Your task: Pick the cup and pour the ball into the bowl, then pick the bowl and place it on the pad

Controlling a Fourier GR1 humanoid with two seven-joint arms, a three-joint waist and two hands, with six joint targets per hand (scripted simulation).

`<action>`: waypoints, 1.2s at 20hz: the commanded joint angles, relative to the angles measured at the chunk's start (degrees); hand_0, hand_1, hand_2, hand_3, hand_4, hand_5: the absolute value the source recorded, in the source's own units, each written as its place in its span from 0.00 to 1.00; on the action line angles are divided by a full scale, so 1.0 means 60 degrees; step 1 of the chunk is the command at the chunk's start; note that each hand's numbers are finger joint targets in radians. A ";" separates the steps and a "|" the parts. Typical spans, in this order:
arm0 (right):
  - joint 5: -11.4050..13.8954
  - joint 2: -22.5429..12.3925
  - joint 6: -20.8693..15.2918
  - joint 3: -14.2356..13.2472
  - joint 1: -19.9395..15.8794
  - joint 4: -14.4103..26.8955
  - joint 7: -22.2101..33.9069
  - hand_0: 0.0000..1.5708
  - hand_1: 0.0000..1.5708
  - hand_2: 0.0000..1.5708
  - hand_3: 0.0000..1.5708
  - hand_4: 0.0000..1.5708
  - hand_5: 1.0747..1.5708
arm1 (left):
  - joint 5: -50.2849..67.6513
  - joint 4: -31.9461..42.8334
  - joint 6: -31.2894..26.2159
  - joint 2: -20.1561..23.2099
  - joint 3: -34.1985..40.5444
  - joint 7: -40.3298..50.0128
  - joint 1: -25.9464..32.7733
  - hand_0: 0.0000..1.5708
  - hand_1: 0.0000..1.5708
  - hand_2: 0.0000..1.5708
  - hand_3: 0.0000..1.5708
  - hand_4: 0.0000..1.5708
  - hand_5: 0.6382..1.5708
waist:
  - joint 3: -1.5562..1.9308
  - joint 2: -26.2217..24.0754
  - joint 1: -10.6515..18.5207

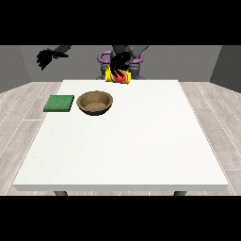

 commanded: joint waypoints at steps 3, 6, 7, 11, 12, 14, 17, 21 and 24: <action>-0.0022 -0.0037 0.0082 -0.0044 -0.0039 0.0162 -0.0131 0.00 0.00 0.00 0.00 0.00 1.00 | -0.2025 0.0540 -0.1151 -0.0144 -0.1620 0.0409 -0.0324 0.95 0.95 1.00 1.00 0.95 0.64 | -0.0008 -0.0006 -0.0027; -0.0198 -0.0089 -0.0043 0.0000 -0.0166 -0.0022 0.0831 0.00 0.00 0.00 0.00 0.00 1.00 | -0.2235 0.0558 -0.1792 -0.0345 -0.1808 0.0027 -0.0055 0.93 0.93 1.00 1.00 0.96 0.58 | -0.0022 -0.0641 0.0042; -0.0200 -0.0525 0.0360 -0.0319 -0.0110 0.0640 0.0124 0.00 0.00 0.00 0.00 0.00 1.00 | -0.2578 0.0293 -0.2332 -0.0983 -0.2084 0.0291 -0.0422 0.92 0.92 1.00 1.00 0.97 0.54 | -0.0009 -0.0275 0.0449; -0.0135 0.0260 -0.0444 0.0094 -0.0313 -0.0008 0.0876 0.00 0.00 0.00 0.00 0.00 1.00 | -0.2674 0.0163 -0.2487 -0.0731 -0.1639 -0.0416 -0.0492 0.92 0.92 1.00 1.00 0.97 0.53 | -0.0022 -0.0416 0.0241; -0.0072 -0.0014 0.0059 -0.0154 0.0169 0.0530 -0.0165 0.00 0.00 0.00 0.00 0.00 1.00 | -0.2836 -0.0102 -0.2154 -0.0492 -0.1547 -0.0357 -0.0487 0.92 0.92 1.00 1.00 0.97 0.53 | -0.0016 0.0053 0.0504; 0.0103 -0.0172 -0.0406 -0.0255 -0.0066 0.0735 0.0073 0.00 0.00 0.00 0.00 0.00 1.00 | -0.2267 -0.0599 -0.1686 -0.0290 -0.0952 -0.0539 -0.0561 0.92 0.92 1.00 1.00 0.98 0.53 | -0.0017 0.0020 0.1127; -0.0141 -0.0316 -0.0153 -0.0385 0.0319 0.0503 0.0278 0.00 0.00 0.00 0.00 0.00 1.00 | 0.0528 -0.1341 -0.0336 -0.0454 0.1871 0.0511 0.0170 0.83 0.83 1.00 1.00 1.00 0.46 | -0.0110 -0.0253 0.1234; -0.0320 -0.0142 -0.0630 -0.0629 0.0186 0.0532 0.0466 0.00 0.00 0.00 0.00 0.07 0.99 | 0.2550 -0.2289 0.1154 -0.0781 0.3512 0.0126 0.1159 0.75 0.75 0.92 0.81 0.93 0.57 | -0.0127 0.0091 0.1918; -0.0288 0.0226 -0.0746 -0.0376 -0.0264 0.0254 0.0409 0.00 0.00 0.00 0.00 0.23 0.99 | 0.4868 -0.3161 0.2011 -0.1032 0.4568 -0.0420 0.2001 0.36 0.36 0.00 0.00 0.57 0.93 | -0.0238 0.0969 0.1766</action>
